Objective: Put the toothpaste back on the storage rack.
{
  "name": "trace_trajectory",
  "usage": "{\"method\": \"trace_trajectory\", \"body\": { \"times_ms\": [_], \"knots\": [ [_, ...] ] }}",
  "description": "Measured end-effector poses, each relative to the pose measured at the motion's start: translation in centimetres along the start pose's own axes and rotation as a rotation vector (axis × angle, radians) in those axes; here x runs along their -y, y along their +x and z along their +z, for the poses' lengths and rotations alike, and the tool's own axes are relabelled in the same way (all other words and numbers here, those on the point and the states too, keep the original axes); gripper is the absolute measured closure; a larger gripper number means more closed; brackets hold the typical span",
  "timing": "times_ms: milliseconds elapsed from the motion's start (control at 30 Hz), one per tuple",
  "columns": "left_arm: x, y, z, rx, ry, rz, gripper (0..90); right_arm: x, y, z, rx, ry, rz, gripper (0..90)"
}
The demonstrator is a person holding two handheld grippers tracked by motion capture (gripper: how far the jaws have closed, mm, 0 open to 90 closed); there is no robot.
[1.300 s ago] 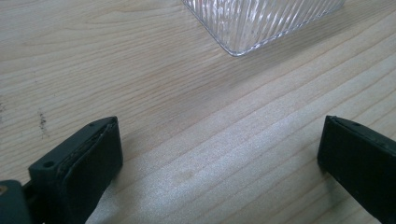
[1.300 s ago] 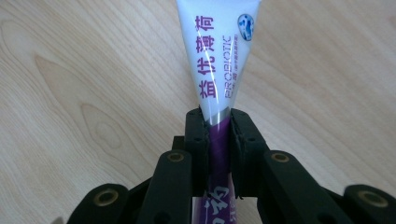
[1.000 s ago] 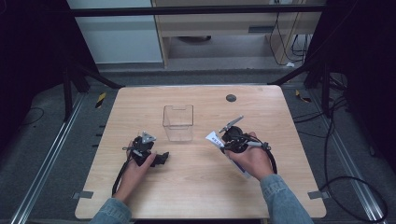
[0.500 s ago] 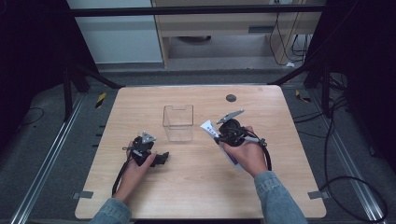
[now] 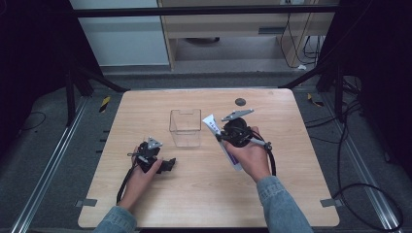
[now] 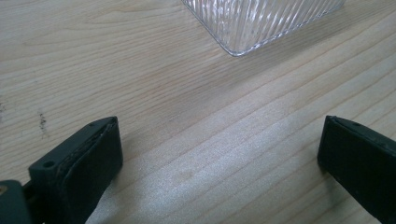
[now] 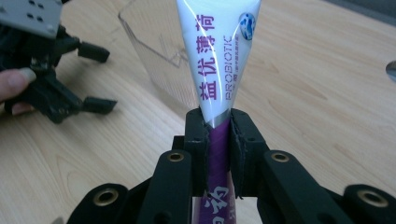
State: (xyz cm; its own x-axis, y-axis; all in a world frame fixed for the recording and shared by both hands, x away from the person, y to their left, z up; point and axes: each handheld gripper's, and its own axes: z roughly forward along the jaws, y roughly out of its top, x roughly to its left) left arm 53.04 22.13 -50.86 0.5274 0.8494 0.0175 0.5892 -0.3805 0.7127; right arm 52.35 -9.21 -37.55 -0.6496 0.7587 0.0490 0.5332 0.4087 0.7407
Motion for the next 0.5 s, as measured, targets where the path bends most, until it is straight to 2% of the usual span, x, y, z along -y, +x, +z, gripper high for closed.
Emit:
{"method": "trace_trajectory", "body": {
  "times_ms": [333, 500],
  "knots": [
    [0.0, 0.0, 0.0, -0.001, -0.003, 0.000, 0.0, -2.5, 1.7, 0.2, 0.028, -0.154, 0.050, 78.8],
    [0.0, 0.0, 0.0, -0.001, -0.003, 0.000, 0.0, -3.8, 2.6, 0.2, 0.031, -0.199, 0.046, 78.7]
  ]
}}
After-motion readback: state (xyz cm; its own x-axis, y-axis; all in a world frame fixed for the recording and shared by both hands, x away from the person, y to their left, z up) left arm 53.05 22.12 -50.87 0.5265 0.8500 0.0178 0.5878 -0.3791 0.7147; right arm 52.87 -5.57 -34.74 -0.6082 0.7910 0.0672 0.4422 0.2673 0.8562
